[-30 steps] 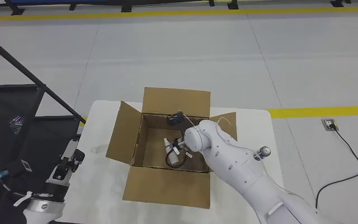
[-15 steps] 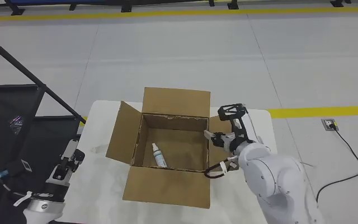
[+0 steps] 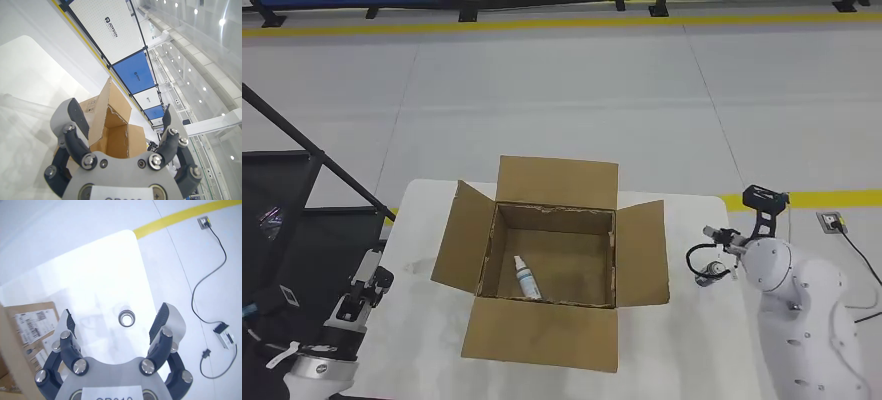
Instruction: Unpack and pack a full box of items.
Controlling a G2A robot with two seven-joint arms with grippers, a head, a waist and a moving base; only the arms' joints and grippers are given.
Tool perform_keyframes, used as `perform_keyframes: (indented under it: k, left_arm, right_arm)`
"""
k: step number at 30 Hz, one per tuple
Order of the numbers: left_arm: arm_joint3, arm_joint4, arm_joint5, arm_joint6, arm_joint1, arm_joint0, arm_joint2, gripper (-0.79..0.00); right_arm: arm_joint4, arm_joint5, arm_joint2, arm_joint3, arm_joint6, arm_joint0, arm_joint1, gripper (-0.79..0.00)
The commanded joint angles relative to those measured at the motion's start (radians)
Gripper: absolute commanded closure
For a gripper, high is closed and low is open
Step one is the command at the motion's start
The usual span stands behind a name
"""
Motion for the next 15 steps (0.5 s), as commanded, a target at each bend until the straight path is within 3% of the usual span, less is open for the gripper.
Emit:
perform_keyframes:
  k: [1,15]
  left_arm:
    - [0.0,0.0,0.0,0.0,0.0,0.0,0.0,-0.785]
    - [0.0,0.0,0.0,0.0,0.0,0.0,0.0,-0.785]
  right_arm:
    - [-0.019,-0.007,-0.004,0.054,0.028,0.024,0.001,-0.785]
    - [0.01,-0.054,-0.019,0.205,0.079,0.036,0.002,-0.785]
